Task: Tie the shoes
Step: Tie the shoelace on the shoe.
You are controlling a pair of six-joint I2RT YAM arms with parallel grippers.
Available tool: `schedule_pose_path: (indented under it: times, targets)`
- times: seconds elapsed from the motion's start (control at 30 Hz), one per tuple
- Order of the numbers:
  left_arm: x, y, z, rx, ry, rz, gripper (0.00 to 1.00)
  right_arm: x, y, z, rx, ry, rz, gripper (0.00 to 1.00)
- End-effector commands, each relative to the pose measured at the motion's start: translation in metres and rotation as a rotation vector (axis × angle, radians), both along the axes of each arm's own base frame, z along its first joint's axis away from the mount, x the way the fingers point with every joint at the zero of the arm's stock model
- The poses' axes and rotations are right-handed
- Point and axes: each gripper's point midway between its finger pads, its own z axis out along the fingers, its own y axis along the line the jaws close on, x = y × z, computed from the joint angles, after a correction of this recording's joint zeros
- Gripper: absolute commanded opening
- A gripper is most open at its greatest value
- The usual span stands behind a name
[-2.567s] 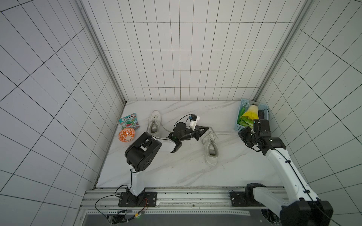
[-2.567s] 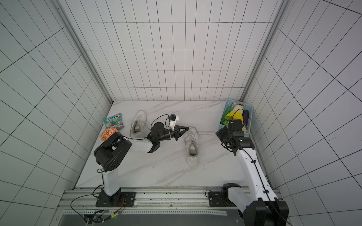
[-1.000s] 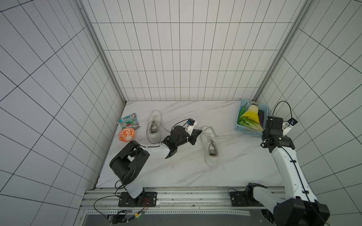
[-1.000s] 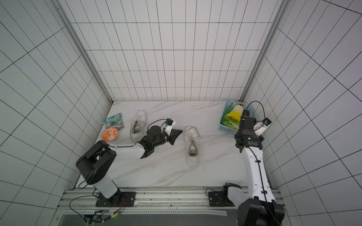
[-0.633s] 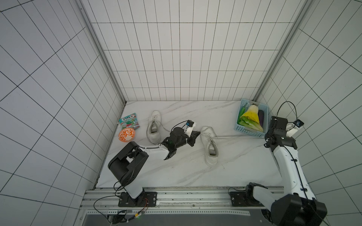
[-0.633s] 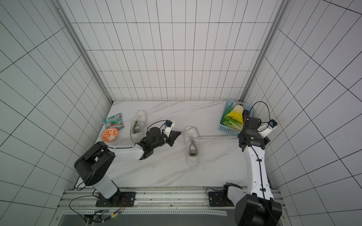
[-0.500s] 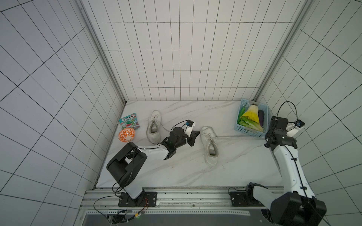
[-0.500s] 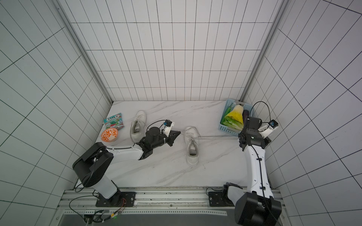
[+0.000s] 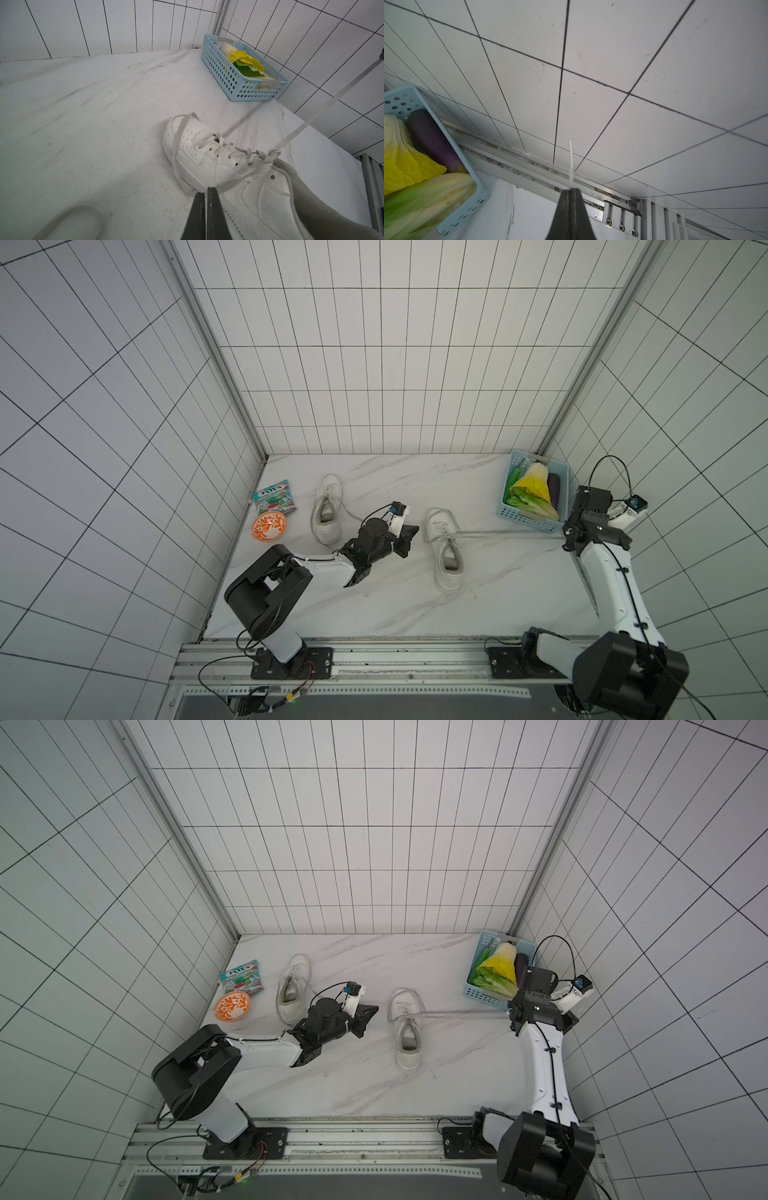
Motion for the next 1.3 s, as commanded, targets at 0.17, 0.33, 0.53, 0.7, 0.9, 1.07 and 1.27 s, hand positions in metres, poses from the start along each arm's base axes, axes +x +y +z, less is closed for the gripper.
schedule_pose_path:
  times: [0.17,0.33,0.53,0.7,0.9,1.07,1.27]
  targets:
    - [-0.017,-0.001,-0.02,0.214,-0.078,-0.154,0.31,0.005,0.0,0.005,0.013,-0.034,0.023,0.0]
    - [0.0,0.009,-0.04,0.424,-0.088,-0.136,0.48,0.007,0.003,0.006,0.032,-0.054,0.048,0.0]
    - [0.048,0.009,-0.032,0.207,0.333,-0.054,0.49,0.006,0.006,0.009,0.038,-0.071,0.062,0.0]
    - [0.042,-0.016,-0.039,0.026,0.523,-0.202,0.49,0.006,0.007,0.011,0.045,-0.085,0.072,0.0]
    - [0.06,-0.02,-0.041,-0.168,0.643,-0.233,0.49,0.008,0.01,0.011,0.06,-0.097,0.089,0.0]
    - [0.067,-0.028,-0.062,-0.16,0.684,-0.243,0.5,0.008,0.011,0.011,0.064,-0.102,0.094,0.0]
    - [0.072,-0.041,-0.077,-0.161,0.702,-0.266,0.5,0.01,0.012,0.01,0.074,-0.104,0.101,0.0]
